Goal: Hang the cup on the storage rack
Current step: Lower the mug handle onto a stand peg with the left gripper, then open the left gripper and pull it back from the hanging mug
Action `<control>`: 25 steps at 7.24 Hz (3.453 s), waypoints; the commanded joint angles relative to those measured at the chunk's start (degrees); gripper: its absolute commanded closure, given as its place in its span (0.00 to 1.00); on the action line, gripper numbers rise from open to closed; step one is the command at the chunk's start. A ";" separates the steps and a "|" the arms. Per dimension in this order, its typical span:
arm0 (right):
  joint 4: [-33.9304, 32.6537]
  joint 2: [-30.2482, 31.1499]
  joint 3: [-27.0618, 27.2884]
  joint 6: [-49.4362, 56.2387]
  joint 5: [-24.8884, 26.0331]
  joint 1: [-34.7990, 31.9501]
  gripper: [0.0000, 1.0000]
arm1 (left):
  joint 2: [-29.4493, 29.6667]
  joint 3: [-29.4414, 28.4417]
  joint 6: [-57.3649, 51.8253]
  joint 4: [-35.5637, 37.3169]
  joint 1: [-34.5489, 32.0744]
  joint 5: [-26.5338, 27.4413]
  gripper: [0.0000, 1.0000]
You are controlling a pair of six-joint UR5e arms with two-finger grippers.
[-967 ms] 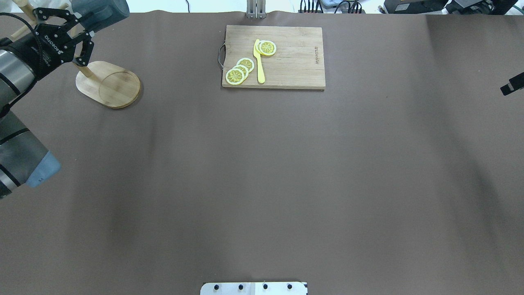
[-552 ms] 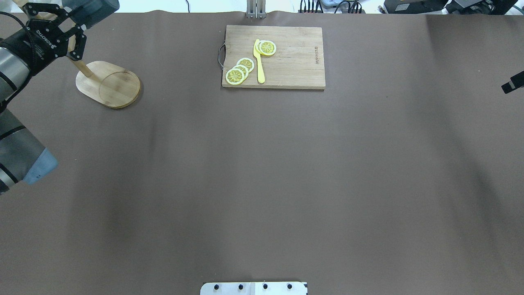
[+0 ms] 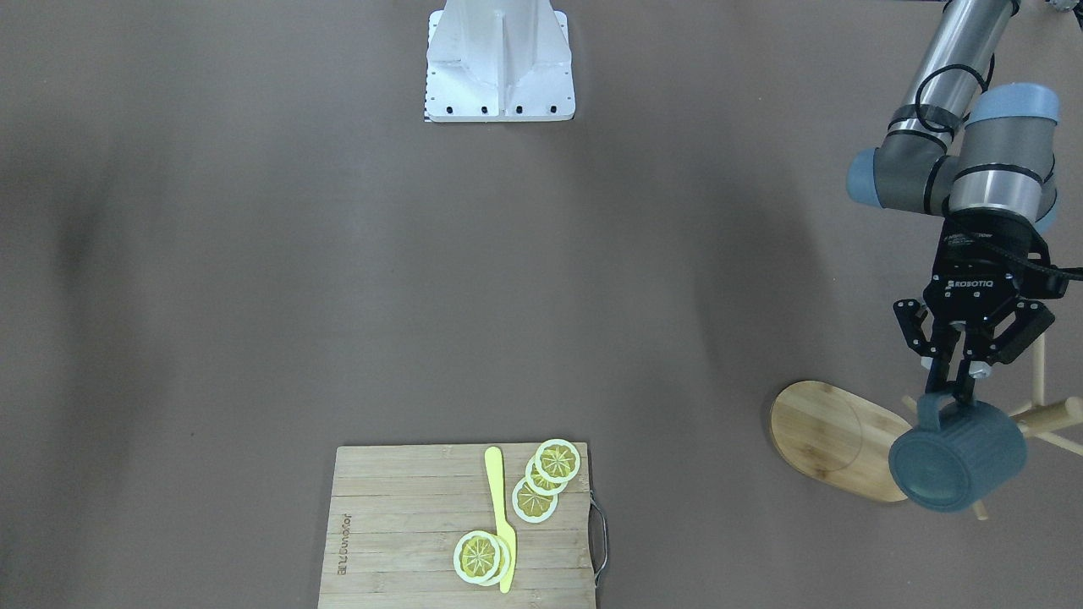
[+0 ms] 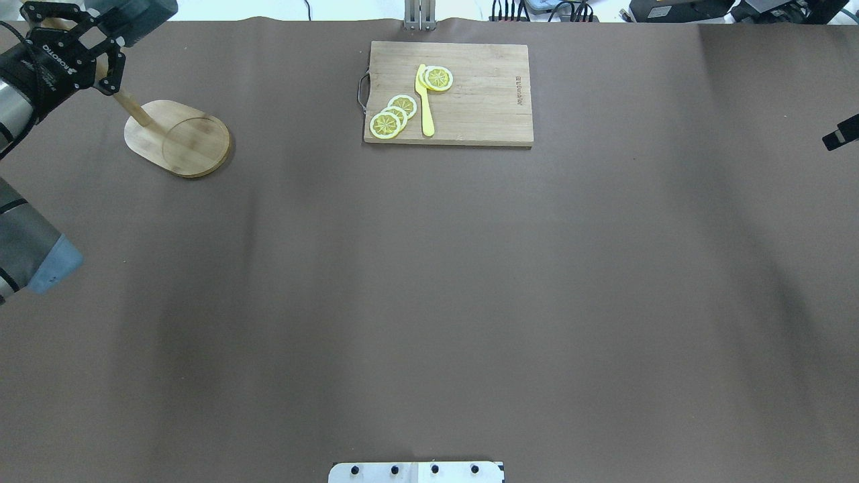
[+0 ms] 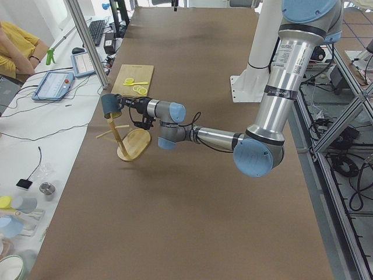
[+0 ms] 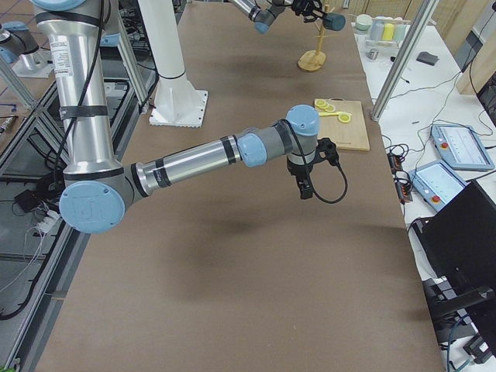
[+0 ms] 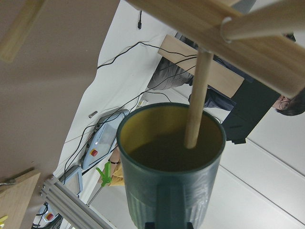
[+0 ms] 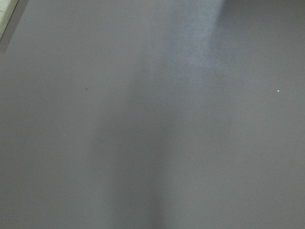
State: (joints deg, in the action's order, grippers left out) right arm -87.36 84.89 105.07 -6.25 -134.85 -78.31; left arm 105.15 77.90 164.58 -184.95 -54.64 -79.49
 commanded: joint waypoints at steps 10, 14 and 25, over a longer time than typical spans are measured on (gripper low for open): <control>0.00 0.02 0.40 -0.34 1.43 0.00 0.00 | -2.58 -6.36 -0.49 -12.19 -0.21 -2.78 0.02; 0.00 0.02 0.75 -0.43 1.43 0.00 0.00 | -5.28 -4.52 -3.54 -16.02 -0.38 -7.06 0.02; 0.00 -0.25 0.14 -0.52 9.33 0.00 0.00 | -22.88 -2.40 -101.89 -1.16 -8.63 -14.82 0.02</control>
State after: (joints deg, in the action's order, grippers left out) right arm -87.36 84.66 105.30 -6.75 -127.14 -78.31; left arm 82.95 75.51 76.05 -191.72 -60.77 -94.40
